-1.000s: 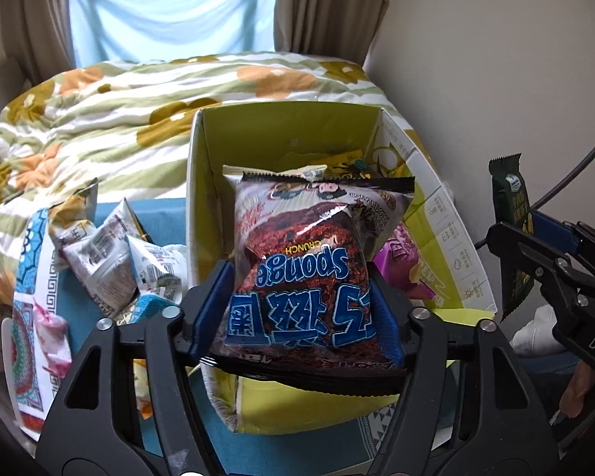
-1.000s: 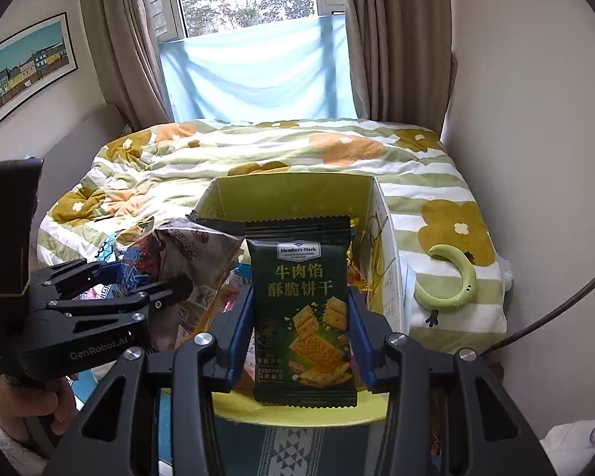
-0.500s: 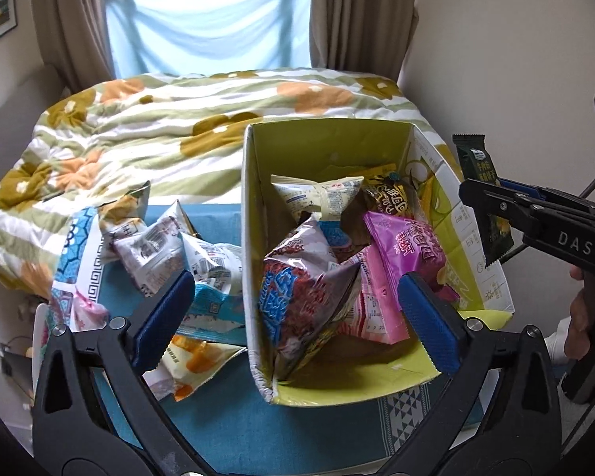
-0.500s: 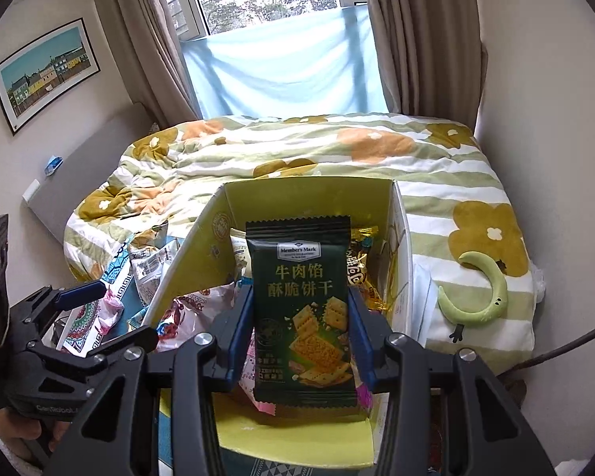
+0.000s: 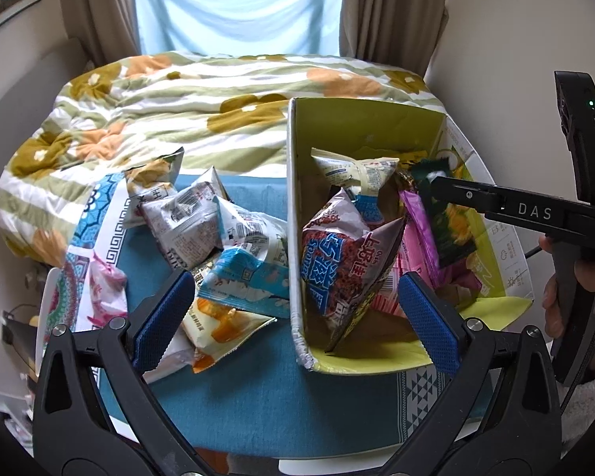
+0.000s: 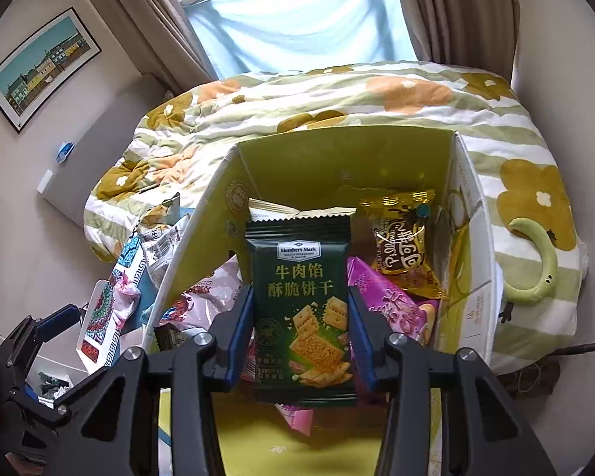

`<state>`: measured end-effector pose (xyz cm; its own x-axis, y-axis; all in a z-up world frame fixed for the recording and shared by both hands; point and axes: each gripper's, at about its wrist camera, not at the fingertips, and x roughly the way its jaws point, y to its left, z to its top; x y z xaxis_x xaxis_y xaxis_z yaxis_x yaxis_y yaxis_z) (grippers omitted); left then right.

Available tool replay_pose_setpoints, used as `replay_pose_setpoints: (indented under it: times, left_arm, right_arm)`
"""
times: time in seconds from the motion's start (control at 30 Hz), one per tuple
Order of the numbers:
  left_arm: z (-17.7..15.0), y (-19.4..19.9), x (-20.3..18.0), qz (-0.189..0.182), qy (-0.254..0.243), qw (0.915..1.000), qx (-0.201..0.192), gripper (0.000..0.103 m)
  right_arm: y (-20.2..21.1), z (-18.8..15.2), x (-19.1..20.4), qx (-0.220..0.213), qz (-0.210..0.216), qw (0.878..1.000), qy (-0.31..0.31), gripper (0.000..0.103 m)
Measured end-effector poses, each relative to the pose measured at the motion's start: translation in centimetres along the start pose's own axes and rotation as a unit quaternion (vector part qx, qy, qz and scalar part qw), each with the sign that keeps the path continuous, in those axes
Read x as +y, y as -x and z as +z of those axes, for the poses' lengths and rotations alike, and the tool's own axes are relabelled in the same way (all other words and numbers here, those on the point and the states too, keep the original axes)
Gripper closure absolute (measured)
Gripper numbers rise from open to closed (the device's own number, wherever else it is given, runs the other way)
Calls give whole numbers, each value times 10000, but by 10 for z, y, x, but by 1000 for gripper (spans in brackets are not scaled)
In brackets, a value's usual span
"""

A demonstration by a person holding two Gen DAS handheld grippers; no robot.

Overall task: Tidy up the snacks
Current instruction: 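Open the left tool to drop the Sponge bag while the right tool releases the green pack, then move both tools back from the box over the snack pile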

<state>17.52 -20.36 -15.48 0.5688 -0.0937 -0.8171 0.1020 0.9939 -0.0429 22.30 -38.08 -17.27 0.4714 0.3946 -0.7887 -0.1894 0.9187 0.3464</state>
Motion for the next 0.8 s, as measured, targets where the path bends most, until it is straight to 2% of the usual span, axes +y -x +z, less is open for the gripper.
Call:
replay_pose_setpoints:
  times: [0.03,0.07,0.1,0.13,0.17,0.37,0.57,0.67,0.8]
  left_arm:
    - [-3,2,3,-7,36,10000,-1,1]
    - [-6,3,5,-2,64,10000,-4,1]
    - [-9,6,7,13,82,10000,-8,1]
    - [-12,8,10,23,94,10000,-7,1]
    - [-15,10,13,30,106,9999,0,1]
    - [-28,23,21,-75,152,9999,6,1]
    - [-35,45,28,62,-23,9998,-177,1]
    - [-39,56,44,200,51,9994,-274,1]
    - [-43,69,79,366,271,9983,-375,1]
  right_arm:
    - [1,0,1,-49,32,10000,-5,53]
    - [3,-2,2,-116,47,9999,-2,39]
    - [6,-4,3,-199,55,9998,8,30]
    - [10,-5,4,-293,60,9995,31,13]
    - [14,-8,6,-390,50,9992,68,8]
    - [30,-22,13,-631,-53,9978,180,8]
    - [49,-28,29,-786,-240,9961,308,8]
    - [58,-29,41,-800,-348,9953,410,8]
    - [67,-32,64,-914,-274,9941,519,8]
